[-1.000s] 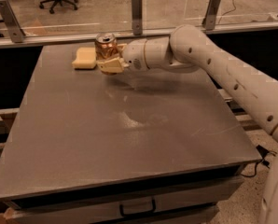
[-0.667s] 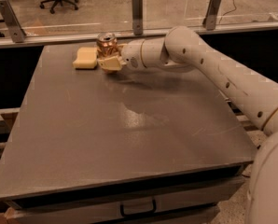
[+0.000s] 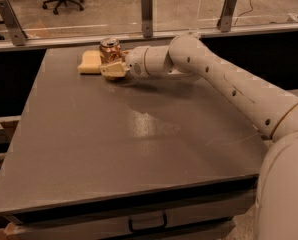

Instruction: Move orange can near sponge

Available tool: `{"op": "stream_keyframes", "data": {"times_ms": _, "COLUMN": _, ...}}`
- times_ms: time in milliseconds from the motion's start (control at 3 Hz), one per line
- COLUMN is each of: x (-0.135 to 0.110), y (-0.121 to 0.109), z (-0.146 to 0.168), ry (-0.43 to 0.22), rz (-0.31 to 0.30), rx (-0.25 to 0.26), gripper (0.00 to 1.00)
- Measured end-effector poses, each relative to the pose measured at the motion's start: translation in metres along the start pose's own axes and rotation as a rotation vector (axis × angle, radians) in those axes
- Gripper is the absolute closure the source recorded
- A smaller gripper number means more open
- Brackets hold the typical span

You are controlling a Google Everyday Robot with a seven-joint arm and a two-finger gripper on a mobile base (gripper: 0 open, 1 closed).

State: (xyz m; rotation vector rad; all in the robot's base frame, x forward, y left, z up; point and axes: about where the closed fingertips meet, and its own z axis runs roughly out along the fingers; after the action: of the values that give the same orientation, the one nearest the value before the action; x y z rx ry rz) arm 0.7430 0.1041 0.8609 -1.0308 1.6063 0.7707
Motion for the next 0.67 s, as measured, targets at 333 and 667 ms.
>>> {"op": "stream_keyframes", "data": {"times_ms": 333, "x": -0.0049, "y": 0.0043, "z": 0.0123, "ry": -0.018, "rz": 0.013, "rx": -0.018, "gripper": 0.13}}
{"op": "stream_keyframes", "data": {"times_ms": 667, "x": -0.0107, "y": 0.0103, "z": 0.0184, "ry": -0.034, "rz": 0.016, "rx": -0.035, "gripper": 0.0}}
